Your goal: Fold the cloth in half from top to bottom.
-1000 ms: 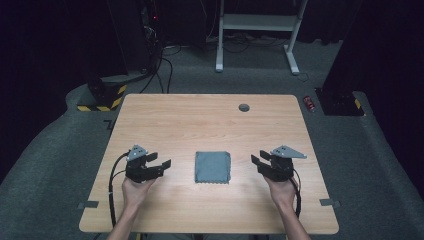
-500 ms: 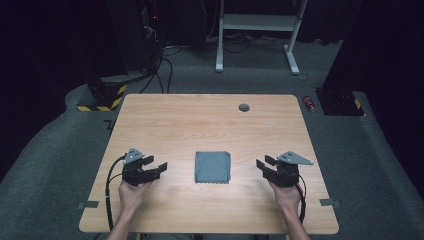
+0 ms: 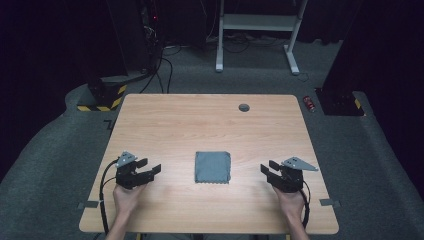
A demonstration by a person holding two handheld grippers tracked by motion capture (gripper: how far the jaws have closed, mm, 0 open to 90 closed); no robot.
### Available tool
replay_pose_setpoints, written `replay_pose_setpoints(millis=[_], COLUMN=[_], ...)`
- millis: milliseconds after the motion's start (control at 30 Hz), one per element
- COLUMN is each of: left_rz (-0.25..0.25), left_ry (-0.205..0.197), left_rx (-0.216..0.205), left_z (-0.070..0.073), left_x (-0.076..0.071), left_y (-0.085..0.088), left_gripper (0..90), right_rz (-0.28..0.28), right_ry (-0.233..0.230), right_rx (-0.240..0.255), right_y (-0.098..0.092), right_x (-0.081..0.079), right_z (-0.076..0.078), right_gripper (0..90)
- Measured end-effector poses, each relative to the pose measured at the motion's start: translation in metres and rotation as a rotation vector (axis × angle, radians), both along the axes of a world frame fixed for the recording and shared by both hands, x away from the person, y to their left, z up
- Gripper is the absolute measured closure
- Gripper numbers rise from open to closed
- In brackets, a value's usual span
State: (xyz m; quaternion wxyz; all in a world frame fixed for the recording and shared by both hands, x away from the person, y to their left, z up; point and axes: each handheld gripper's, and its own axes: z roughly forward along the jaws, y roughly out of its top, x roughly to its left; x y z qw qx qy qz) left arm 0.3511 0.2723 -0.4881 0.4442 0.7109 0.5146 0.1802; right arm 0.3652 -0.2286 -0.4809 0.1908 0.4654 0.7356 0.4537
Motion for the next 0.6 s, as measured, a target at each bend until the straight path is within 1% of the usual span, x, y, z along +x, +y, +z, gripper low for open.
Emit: replay_pose_setpoints(millis=[133, 200, 233, 300, 333, 433, 533, 567, 600], left_rz=[0.007, 0.014, 0.018, 0.020, 0.023, 0.030, 0.037, 0.037, 0.039], left_ry=[0.004, 0.008, 0.014, 0.020, 0.024, 0.027, 0.036, 0.036, 0.043], left_rx=[0.014, 0.012, 0.003, 0.004, 0.015, 0.018, 0.002, 0.002, 0.007], left_z=[-0.003, -0.005, -0.007, -0.008, -0.010, -0.013, -0.015, -0.015, -0.018], left_x=[-0.001, -0.002, -0.002, -0.002, -0.003, -0.003, -0.003, -0.003, -0.004], left_y=[0.003, 0.005, 0.005, 0.006, 0.007, 0.009, 0.011, 0.011, 0.012], left_gripper=[32.3, 32.3, 32.4, 32.4, 32.4, 32.4, 32.4, 32.3, 32.2], right_rz=[-0.011, -0.016, -0.019, -0.024, -0.026, -0.036, -0.040, -0.040, -0.045], right_ry=[0.006, 0.009, 0.014, 0.020, 0.016, 0.022, 0.028, 0.028, 0.038], right_rx=[-0.011, -0.015, -0.016, -0.016, -0.028, -0.036, -0.050, -0.050, -0.054], right_y=[-0.004, -0.005, -0.006, -0.006, -0.008, -0.009, -0.010, -0.010, -0.011], right_x=[-0.002, -0.003, -0.003, -0.004, -0.004, -0.005, -0.004, -0.004, -0.004], right_z=[-0.004, -0.006, -0.007, -0.007, -0.009, -0.011, -0.014, -0.014, -0.016], right_gripper=[56.4, 56.4, 56.4, 56.4, 56.4, 56.5, 56.4, 56.4, 56.4])
